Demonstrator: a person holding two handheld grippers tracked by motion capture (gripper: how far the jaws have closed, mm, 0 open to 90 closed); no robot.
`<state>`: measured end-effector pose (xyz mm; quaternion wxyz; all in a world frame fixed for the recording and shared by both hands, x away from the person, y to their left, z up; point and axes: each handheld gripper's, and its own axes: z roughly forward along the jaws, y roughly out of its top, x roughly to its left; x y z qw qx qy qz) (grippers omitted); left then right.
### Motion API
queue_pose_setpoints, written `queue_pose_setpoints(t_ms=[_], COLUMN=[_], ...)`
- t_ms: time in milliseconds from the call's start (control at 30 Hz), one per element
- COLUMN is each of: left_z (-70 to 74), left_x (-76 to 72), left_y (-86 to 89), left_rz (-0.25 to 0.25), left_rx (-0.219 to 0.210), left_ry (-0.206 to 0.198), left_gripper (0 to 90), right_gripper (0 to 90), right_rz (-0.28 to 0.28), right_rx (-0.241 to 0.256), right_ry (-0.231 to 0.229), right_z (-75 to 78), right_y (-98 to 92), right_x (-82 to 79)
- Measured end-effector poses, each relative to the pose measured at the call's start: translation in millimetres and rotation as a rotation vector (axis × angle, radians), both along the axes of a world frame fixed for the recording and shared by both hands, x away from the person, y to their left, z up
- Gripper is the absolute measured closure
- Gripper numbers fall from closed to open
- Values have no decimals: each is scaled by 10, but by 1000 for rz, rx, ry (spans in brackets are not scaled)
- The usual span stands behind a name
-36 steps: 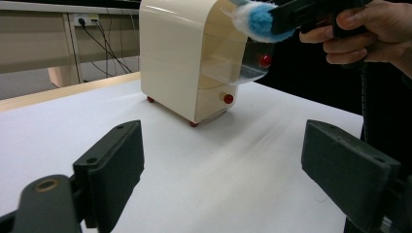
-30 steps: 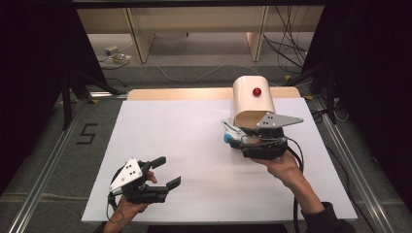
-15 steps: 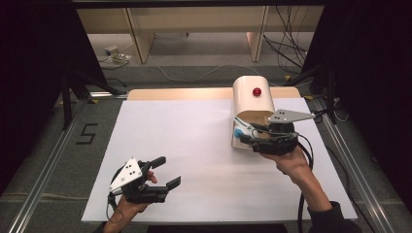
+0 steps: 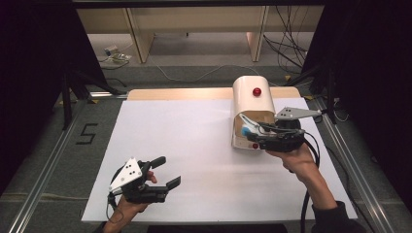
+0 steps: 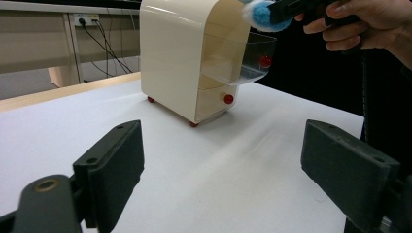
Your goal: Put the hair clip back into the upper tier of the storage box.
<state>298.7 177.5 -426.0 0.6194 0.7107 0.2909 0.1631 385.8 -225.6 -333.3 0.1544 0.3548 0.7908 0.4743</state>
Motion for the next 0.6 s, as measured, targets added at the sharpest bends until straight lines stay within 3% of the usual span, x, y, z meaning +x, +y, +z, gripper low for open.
queue_pose_setpoints(t_ms=[600], left_z=[-1], left_x=[2], left_y=[-2], left_rz=[0], left_rx=[1], left_ry=[-2], left_gripper=[155], right_gripper=[464], right_rz=[-71], right_rx=[-43], right_ry=[35], right_z=[-53], right_y=[-109], right_x=[98])
